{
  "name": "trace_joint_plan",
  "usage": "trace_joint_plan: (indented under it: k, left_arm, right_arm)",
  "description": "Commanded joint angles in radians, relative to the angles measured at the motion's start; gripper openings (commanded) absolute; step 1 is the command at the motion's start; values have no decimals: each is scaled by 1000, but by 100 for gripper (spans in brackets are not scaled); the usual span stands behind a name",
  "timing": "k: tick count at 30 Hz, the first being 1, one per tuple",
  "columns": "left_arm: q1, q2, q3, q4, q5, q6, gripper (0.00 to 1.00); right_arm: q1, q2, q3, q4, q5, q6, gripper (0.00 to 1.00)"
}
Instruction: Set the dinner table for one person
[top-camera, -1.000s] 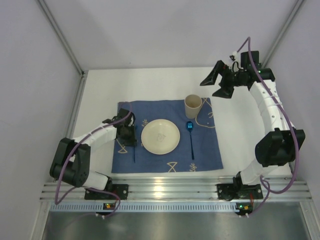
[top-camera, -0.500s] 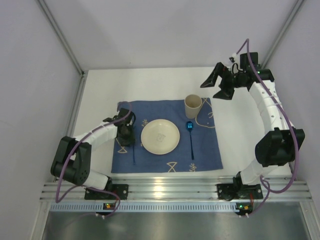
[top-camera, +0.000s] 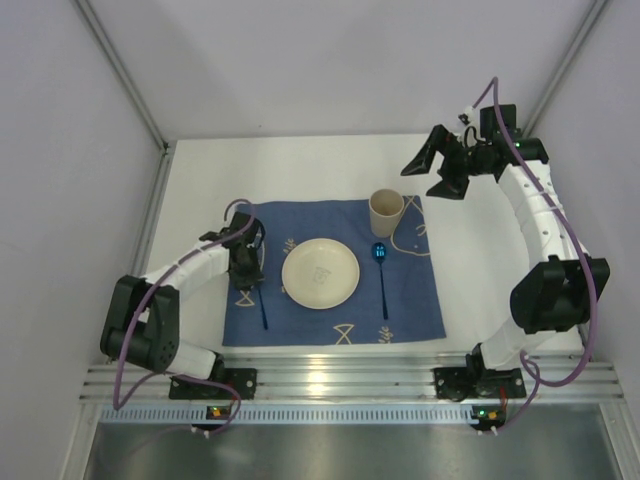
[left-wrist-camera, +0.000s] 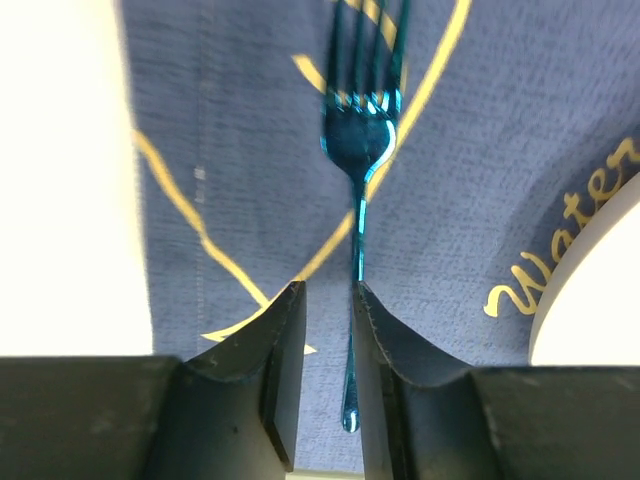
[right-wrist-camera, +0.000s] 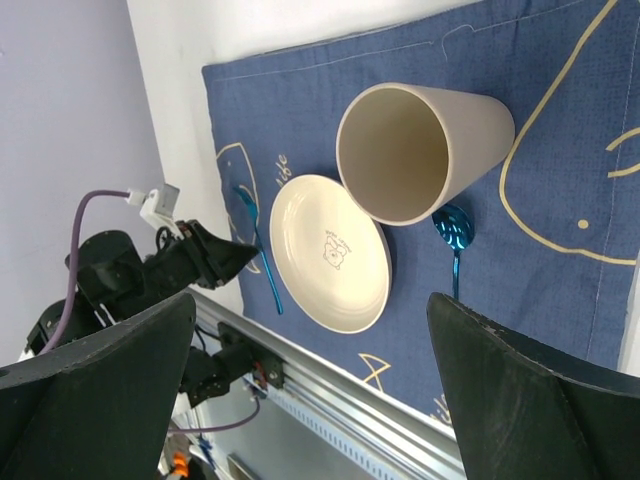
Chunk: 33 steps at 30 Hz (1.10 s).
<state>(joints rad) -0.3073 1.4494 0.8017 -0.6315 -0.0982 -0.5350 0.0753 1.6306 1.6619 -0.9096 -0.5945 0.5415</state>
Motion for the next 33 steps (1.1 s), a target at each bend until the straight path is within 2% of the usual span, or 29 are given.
trace_joint_plan:
  k: [1,4,10,14,15,17,18,19,20,22,23,24,25,26,28,31,33]
  left_arm:
    - [37,-61,45,-16,5,16,30]
    - [48,-78,89,-17,35,44,29]
    - [47,-95,272,-53,86,81,30]
    - [45,-115,396,-68,136,96,36]
    - [43,-125,410,-62,140,98,45]
    - [40,-171,435,-44,120,109,53]
    - [40,-190,439,-33,67,110,79]
    - [40,-223,444,-22,39,109,95]
    - [40,-242,442,-10,13,106,98]
    - [39,-283,439,10,-97,96,99]
    - [39,-294,427,19,-145,89,99]
    - [39,-305,416,29,-181,92,99]
    - [37,-326,397,54,-214,98,98]
    - [33,-346,325,149,-286,134,98]
    - [24,-438,221,272,-333,193,98]
    - [22,-587,-81,580,-334,364,98]
    - [22,-653,-163,716,-340,397,98]
  right_arm:
    - [-5,-28,13,0,7,-15,100]
    - [-6,-25,18,-3,10,-17,100]
    - [-5,-25,41,-21,54,-31,100]
    - [10,-58,73,-38,134,-76,100]
    - [18,-73,81,-28,151,-90,100]
    - [58,-144,73,4,209,-133,100]
    - [76,-179,56,61,231,-152,100]
    - [127,-220,29,89,310,-170,100]
    - [156,-323,-52,121,355,-202,100]
    - [236,-446,-182,262,471,-221,100]
    - [260,-582,-333,352,514,-216,100]
    - [277,-648,-409,385,548,-206,100]
    - [294,-710,-477,399,623,-189,100]
    - [302,-817,-576,371,684,-129,100]
    - [305,-902,-643,296,830,-72,100]
    - [305,-1026,-711,172,892,-60,100]
    - [305,-1098,-737,153,900,-63,100]
